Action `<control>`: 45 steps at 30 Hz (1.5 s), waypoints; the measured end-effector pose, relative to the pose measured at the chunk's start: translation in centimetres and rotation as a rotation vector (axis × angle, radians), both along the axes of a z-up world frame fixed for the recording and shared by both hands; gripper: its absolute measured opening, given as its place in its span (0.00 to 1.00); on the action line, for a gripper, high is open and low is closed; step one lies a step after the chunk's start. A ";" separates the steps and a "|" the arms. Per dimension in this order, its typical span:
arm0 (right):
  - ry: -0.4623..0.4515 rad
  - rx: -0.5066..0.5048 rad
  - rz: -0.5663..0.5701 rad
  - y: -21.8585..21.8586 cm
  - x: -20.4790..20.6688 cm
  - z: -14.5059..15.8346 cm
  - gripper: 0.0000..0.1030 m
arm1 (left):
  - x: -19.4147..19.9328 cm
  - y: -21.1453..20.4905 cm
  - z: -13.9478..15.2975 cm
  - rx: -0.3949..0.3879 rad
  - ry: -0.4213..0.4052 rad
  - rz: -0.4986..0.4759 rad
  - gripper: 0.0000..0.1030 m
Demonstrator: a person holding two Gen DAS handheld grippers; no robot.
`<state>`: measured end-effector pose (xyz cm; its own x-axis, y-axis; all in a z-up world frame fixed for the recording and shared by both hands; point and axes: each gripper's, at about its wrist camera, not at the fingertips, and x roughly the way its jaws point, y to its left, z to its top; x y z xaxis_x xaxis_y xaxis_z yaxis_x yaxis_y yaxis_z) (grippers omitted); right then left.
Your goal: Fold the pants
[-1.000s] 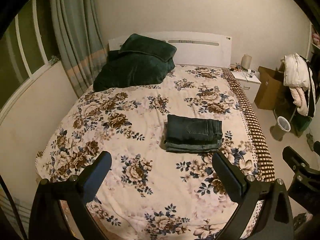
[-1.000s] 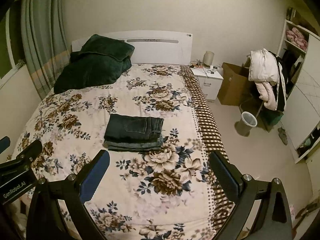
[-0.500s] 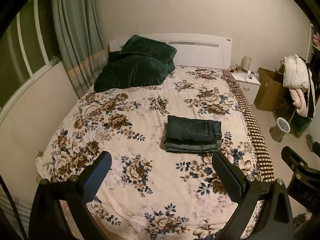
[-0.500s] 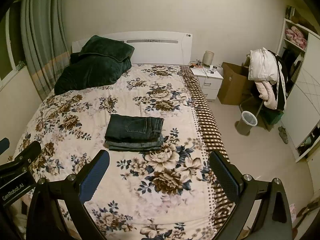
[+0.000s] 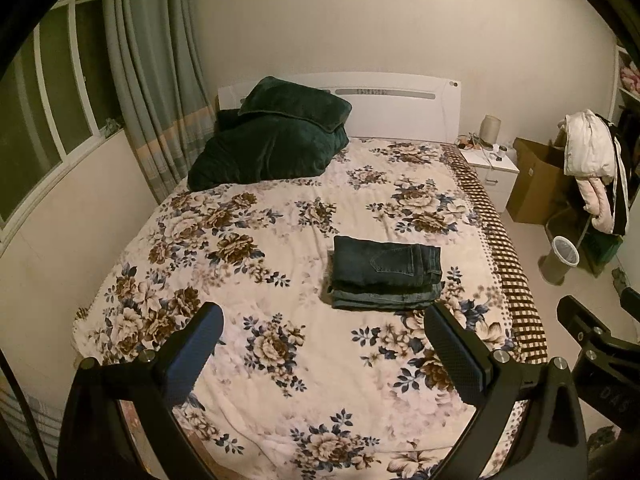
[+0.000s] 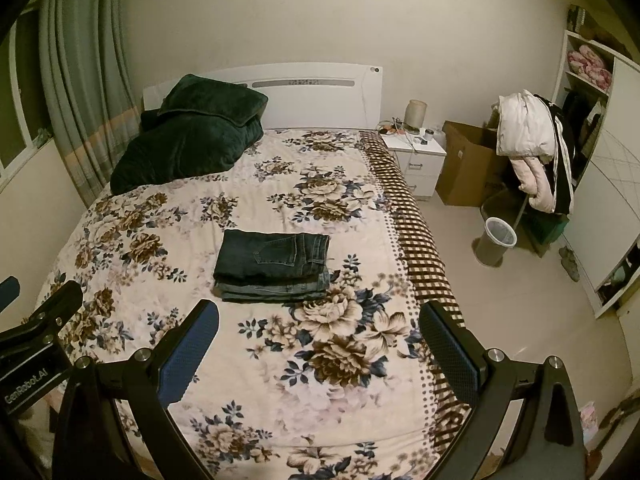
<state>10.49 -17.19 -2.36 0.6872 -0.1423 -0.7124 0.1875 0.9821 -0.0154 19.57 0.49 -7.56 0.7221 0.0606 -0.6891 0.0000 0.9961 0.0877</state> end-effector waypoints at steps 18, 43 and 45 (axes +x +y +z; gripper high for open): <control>-0.004 0.015 -0.007 -0.1 -0.6 0.8 1.00 | -0.5 0.1 0.4 0.000 -0.004 0.007 1.00; -0.008 0.021 -0.009 0.0 -0.7 1.1 1.00 | -0.9 0.1 0.6 -0.008 -0.015 0.011 1.00; -0.009 0.015 -0.008 0.0 -0.7 1.1 1.00 | -1.0 0.1 0.6 -0.006 -0.015 0.013 1.00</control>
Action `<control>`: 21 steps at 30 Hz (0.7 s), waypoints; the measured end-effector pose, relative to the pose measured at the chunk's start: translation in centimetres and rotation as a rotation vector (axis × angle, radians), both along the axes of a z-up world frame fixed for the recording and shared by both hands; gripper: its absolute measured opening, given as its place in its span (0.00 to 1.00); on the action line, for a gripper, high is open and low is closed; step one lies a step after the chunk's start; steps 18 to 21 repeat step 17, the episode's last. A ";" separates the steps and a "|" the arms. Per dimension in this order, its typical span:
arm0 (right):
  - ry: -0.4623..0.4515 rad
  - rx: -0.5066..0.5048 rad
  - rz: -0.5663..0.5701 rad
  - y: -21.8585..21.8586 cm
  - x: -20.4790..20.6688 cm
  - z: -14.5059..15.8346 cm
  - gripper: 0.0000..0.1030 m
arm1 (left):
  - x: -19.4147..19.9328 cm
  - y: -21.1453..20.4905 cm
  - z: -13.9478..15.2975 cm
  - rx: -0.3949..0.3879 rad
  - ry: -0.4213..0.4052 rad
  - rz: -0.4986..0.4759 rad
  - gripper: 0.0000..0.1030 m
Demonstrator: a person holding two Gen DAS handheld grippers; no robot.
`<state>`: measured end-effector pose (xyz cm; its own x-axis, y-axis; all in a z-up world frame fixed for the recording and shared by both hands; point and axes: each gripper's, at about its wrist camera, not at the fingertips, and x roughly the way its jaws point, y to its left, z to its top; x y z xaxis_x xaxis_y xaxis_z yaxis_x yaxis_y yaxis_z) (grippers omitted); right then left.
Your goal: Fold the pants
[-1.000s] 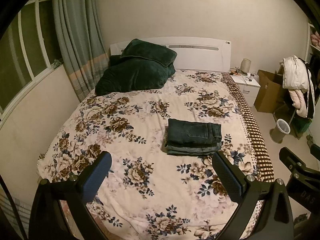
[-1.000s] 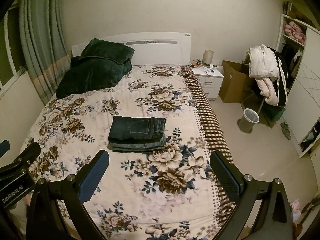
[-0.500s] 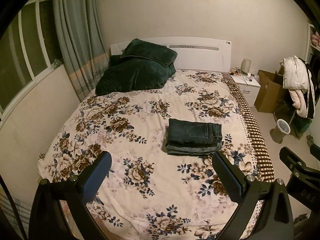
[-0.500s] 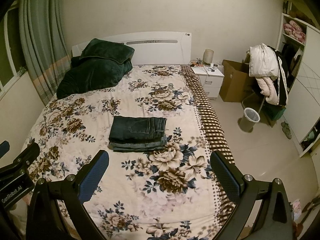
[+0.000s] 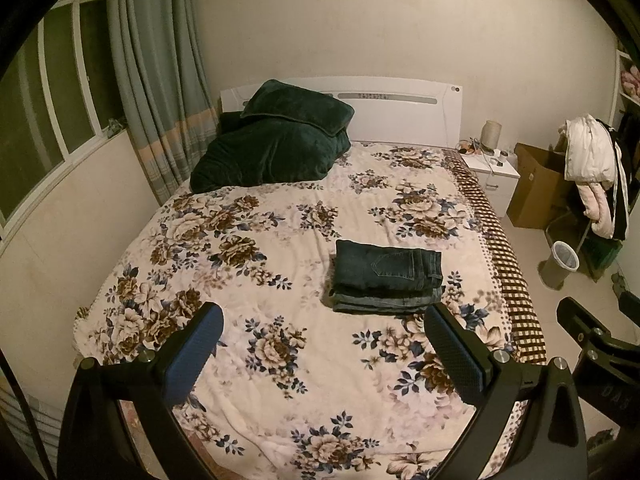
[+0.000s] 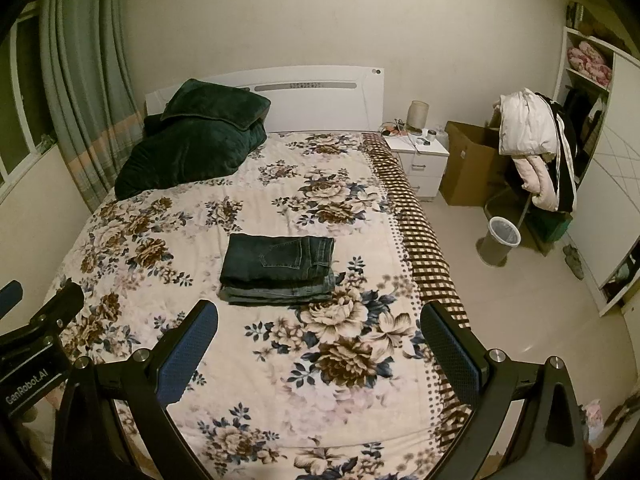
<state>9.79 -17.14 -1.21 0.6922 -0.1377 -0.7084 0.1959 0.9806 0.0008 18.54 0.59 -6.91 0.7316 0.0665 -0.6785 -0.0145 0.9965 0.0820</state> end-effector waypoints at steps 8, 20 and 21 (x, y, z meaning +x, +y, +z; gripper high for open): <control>-0.004 0.006 0.000 0.0 -0.1 0.1 1.00 | 0.0 0.0 0.0 -0.001 -0.001 0.001 1.00; -0.003 0.002 -0.003 0.1 -0.3 0.0 1.00 | -0.4 -0.2 0.0 -0.005 -0.024 0.005 1.00; -0.003 0.002 -0.003 0.1 -0.3 0.0 1.00 | -0.4 -0.2 0.0 -0.005 -0.024 0.005 1.00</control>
